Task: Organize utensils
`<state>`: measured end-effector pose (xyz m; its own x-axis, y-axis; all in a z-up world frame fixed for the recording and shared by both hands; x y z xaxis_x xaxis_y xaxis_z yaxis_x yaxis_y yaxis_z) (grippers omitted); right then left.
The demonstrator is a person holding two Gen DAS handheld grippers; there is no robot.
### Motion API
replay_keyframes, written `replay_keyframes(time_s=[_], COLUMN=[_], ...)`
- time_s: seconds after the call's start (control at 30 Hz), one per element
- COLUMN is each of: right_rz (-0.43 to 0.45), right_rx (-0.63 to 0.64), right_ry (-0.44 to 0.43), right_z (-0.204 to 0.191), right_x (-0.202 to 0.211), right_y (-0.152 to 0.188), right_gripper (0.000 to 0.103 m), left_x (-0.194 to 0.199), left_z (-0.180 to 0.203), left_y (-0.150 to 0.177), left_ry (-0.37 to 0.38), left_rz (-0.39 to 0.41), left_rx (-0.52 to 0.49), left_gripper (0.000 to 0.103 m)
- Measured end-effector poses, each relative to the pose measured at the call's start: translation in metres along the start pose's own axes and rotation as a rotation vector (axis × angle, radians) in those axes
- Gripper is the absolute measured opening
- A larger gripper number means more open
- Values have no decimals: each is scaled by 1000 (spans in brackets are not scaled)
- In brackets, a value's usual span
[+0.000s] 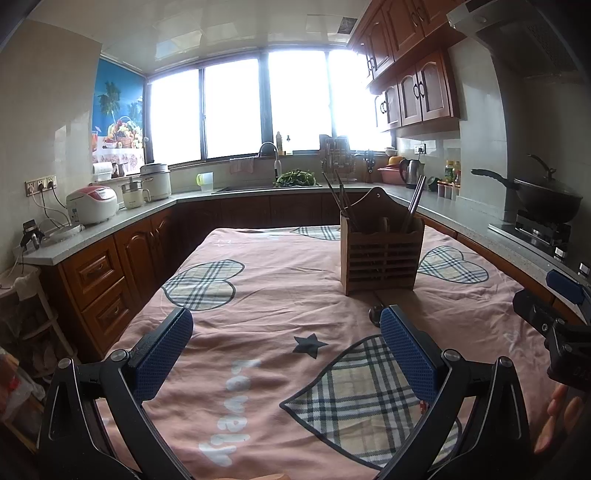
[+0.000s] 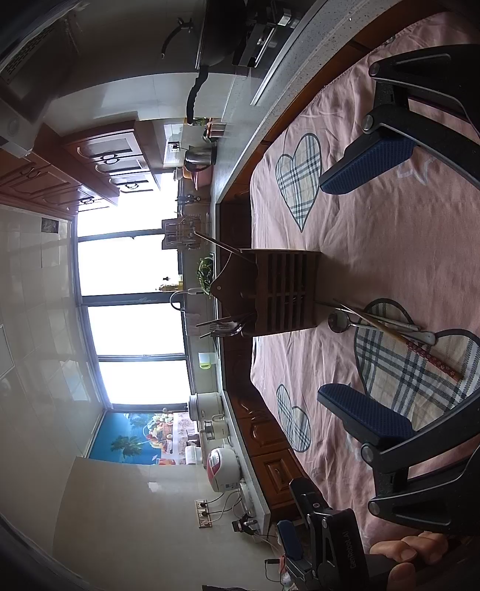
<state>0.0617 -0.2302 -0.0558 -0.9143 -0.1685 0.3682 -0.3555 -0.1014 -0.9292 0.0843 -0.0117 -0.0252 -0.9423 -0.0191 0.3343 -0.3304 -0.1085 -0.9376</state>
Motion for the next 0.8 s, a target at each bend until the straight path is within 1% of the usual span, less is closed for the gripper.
replay_keyframes(time_s=[0.43,0.8], right_rz=[2,5], right_rx=[0,2], right_ry=[0,-2], right_z=[0,-1], right_x=[0,1], right_y=[-1,-2], right_gripper=[103,103], left_x=[2,3], left_z=[1,2], left_y=[-1,-1], left_ry=[-18,-12], left_rz=[13,12], left_rx=[-11,-11], left_gripper=[103,103])
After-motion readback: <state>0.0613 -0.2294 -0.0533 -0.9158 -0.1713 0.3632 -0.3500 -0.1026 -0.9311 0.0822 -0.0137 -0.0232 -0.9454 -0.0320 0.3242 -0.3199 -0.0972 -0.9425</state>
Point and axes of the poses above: each gripper's, at about its wrist camera, not at the fingertips, and x roughly against the way its jaws point, z to its right, y to its underside, the point moved 4 cm from there along -x, roughly the way its jaws point, and after that the axes turned 9 degrees about x, right-handed, at the moved point
